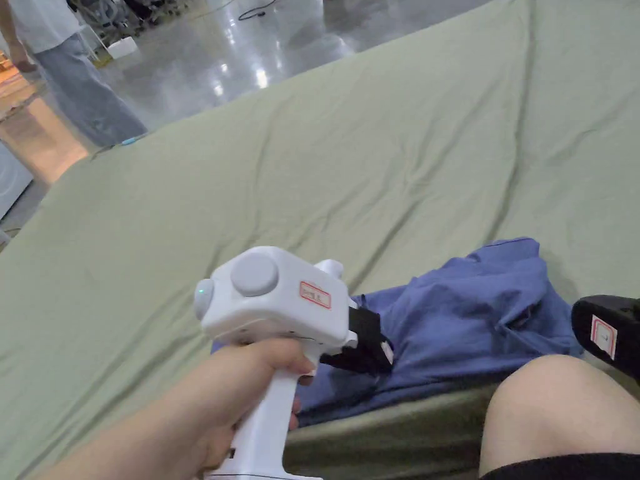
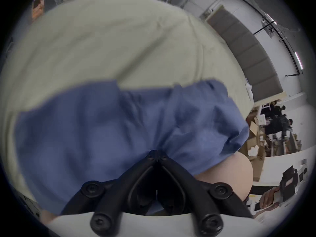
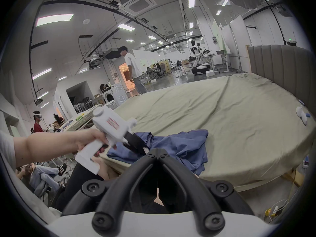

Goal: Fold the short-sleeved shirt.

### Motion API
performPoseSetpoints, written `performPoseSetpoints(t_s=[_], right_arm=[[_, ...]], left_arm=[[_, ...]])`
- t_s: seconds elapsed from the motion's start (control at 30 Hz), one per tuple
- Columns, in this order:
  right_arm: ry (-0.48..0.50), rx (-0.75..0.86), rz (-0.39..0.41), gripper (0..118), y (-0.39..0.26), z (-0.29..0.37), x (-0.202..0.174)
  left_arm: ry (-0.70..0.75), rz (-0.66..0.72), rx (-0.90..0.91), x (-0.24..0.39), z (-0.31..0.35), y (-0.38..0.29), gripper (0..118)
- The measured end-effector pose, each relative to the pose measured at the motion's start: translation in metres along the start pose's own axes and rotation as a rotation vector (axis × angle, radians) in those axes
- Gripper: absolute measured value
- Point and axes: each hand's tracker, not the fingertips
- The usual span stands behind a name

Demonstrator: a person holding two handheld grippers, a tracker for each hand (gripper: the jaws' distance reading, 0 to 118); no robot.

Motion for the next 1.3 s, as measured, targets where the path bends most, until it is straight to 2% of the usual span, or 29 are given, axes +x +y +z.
performPoseSetpoints(t_s=[0.03, 0.1, 0.17, 0.23, 0.33, 0.43, 0.47, 0.5, 0.53, 0.57, 0.63, 0.7, 0.8, 0.83, 0.87, 0.9, 0.93, 0.97, 1.0, 1.03, 1.07, 1.17, 1.23, 1.3], right_arm=[[0.000, 0.001, -0.003, 2, 0.001, 0.001, 0.000], [0.000, 0.011, 0.007, 2, 0.001, 0.003, -0.002], [-0.003, 0.023, 0.018, 2, 0.003, 0.004, -0.005], [0.005, 0.029, 0.014, 2, 0.003, 0.003, -0.006], [0.016, 0.022, 0.031, 2, 0.005, 0.001, -0.013], [0.010, 0.015, 0.066, 2, 0.009, -0.002, -0.019], [0.009, 0.013, 0.069, 2, 0.010, -0.002, -0.021], [0.008, 0.013, 0.067, 2, 0.011, -0.002, -0.021], [0.007, 0.015, 0.053, 2, 0.011, -0.002, -0.022], [0.011, 0.011, 0.041, 2, 0.012, -0.002, -0.021], [0.016, -0.010, 0.031, 2, 0.010, -0.008, -0.023], [-0.002, -0.036, 0.044, 2, 0.010, -0.011, -0.024], [-0.041, -0.052, 0.061, 2, 0.009, -0.016, -0.030], [-0.043, -0.056, 0.056, 2, 0.009, -0.017, -0.030], [-0.044, -0.061, 0.050, 2, 0.008, -0.019, -0.029], [-0.044, -0.065, 0.046, 2, 0.008, -0.021, -0.030], [-0.047, -0.071, 0.044, 2, 0.008, -0.024, -0.030], [-0.053, -0.075, 0.047, 2, 0.008, -0.026, -0.032], [-0.059, -0.076, 0.051, 2, 0.008, -0.026, -0.032], [-0.061, -0.076, 0.055, 2, 0.008, -0.026, -0.034], [-0.059, -0.074, 0.058, 2, 0.009, -0.025, -0.034], [-0.021, -0.083, 0.032, 2, 0.009, -0.026, -0.032], [-0.007, -0.087, 0.018, 2, 0.009, -0.028, -0.029], [-0.006, -0.084, 0.024, 2, 0.004, -0.026, -0.020]], left_arm=[[-0.048, 0.016, -0.025, 0.001, -0.013, 0.003, 0], [-0.017, -0.011, 0.023, 0.003, -0.001, 0.007, 0], [-0.177, -0.039, 0.092, -0.008, 0.034, 0.007, 0], [-0.225, -0.002, 0.180, -0.023, 0.082, -0.001, 0], [-0.267, -0.039, 0.367, -0.065, 0.159, -0.030, 0], [-0.278, 0.052, 0.484, -0.133, 0.191, -0.057, 0], [-0.277, 0.085, 0.510, -0.160, 0.190, -0.064, 8], [-0.278, 0.149, 0.513, -0.183, 0.187, -0.070, 36], [-0.310, 0.215, 0.489, -0.209, 0.175, -0.074, 97], [-0.338, 0.265, 0.449, -0.230, 0.159, -0.080, 118], [-0.426, 0.357, 0.437, -0.262, 0.131, -0.084, 118], [-0.455, 0.422, 0.435, -0.277, 0.097, -0.087, 118], [-0.618, 0.324, 0.532, -0.271, 0.080, -0.077, 118], [-0.649, 0.332, 0.502, -0.264, 0.074, -0.073, 118], [-0.681, 0.335, 0.462, -0.257, 0.065, -0.068, 100], [-0.683, 0.323, 0.436, -0.249, 0.057, -0.063, 56], [-0.596, 0.309, 0.398, -0.241, 0.048, -0.059, 13], [-0.464, 0.289, 0.365, -0.234, 0.039, -0.057, 13], [-0.413, 0.303, 0.364, -0.233, 0.034, -0.059, 13], [-0.570, 0.338, 0.400, -0.238, 0.037, -0.058, 13], [-0.628, 0.351, 0.390, -0.244, 0.042, -0.057, 13], [-0.508, 0.275, 0.409, -0.280, 0.061, -0.060, 13], [-0.504, 0.321, 0.400, -0.284, 0.081, -0.070, 13], [-0.432, 0.305, 0.435, -0.292, 0.108, -0.077, 13]])
